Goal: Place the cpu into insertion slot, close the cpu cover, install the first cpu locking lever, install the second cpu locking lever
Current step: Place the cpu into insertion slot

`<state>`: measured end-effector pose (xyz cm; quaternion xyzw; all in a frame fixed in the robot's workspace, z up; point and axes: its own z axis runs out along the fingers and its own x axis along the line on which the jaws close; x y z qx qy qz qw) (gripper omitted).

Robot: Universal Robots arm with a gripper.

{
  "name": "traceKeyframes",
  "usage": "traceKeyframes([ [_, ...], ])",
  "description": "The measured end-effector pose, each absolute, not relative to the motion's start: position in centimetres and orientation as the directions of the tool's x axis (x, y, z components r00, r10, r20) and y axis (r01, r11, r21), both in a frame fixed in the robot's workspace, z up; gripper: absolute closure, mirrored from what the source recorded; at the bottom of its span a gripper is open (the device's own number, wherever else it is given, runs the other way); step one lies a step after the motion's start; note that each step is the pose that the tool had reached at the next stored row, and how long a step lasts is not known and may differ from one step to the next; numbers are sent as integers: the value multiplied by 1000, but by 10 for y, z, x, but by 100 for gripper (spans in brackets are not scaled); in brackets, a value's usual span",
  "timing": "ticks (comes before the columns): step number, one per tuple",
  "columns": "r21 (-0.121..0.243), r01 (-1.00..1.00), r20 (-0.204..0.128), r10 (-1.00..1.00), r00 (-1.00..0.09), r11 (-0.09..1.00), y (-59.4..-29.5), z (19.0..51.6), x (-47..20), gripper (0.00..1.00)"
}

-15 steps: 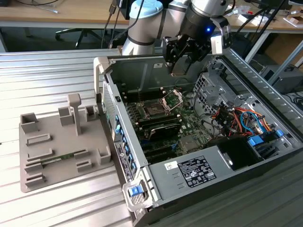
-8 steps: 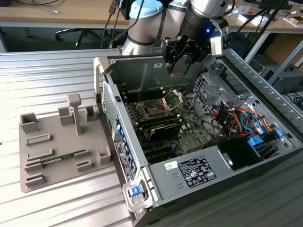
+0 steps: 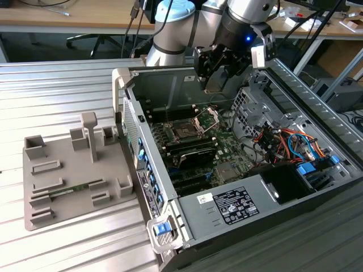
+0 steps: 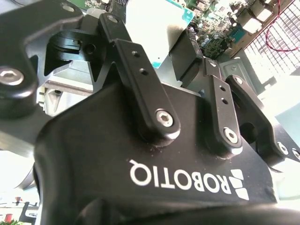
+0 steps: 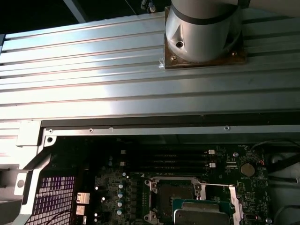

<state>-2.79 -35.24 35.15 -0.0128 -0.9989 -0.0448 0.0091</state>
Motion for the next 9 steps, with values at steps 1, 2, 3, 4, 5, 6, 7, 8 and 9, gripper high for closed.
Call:
traceKeyframes([
  [1,89,26,19,25,-1000,996,-352,351,-28,46],
  [2,89,26,19,25,-1000,996,-352,351,-28,46],
  [3,89,26,19,25,-1000,996,-352,351,-28,46],
  [4,89,26,19,25,-1000,996,-352,351,-28,46],
  [5,89,26,19,25,-1000,996,-352,350,-28,46],
  [6,89,26,19,25,-1000,996,-352,348,-28,46],
  [7,89,26,19,25,-1000,996,-352,348,-28,46],
  [8,89,26,19,25,-1000,996,-352,348,-28,46],
  [9,89,26,19,25,-1000,996,-352,347,-28,46],
])
